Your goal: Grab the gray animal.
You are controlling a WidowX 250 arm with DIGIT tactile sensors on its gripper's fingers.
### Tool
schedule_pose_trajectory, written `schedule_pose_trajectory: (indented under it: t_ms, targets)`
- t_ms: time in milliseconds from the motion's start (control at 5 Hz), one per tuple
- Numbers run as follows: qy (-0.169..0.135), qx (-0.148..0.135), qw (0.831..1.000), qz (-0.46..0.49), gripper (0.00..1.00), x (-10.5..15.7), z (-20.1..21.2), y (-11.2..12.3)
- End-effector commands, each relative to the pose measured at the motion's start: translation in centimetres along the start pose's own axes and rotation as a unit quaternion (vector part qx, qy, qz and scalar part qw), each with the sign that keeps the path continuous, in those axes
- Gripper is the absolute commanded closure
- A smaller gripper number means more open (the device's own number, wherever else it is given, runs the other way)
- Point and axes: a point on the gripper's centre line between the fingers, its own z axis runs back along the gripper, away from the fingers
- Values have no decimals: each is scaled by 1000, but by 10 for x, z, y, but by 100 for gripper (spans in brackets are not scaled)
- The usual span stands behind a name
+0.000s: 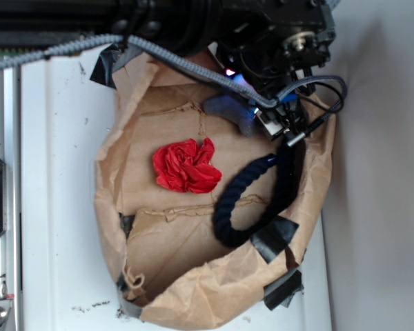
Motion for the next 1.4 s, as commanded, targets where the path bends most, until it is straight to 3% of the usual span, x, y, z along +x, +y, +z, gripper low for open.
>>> schedule_pose_trajectory:
  t_ms: [0,200,400,600,1200]
  targets:
    - [-17,-1,1000,4,100,6,7,-1]
    - [-24,4,1000,-10,100,7,9,0]
    - [-19,-14,999,-44,63,4,22,1]
    - [-19,-14,999,-44,0,4,22,1]
    - [-14,-1,999,-44,0,6,21,1]
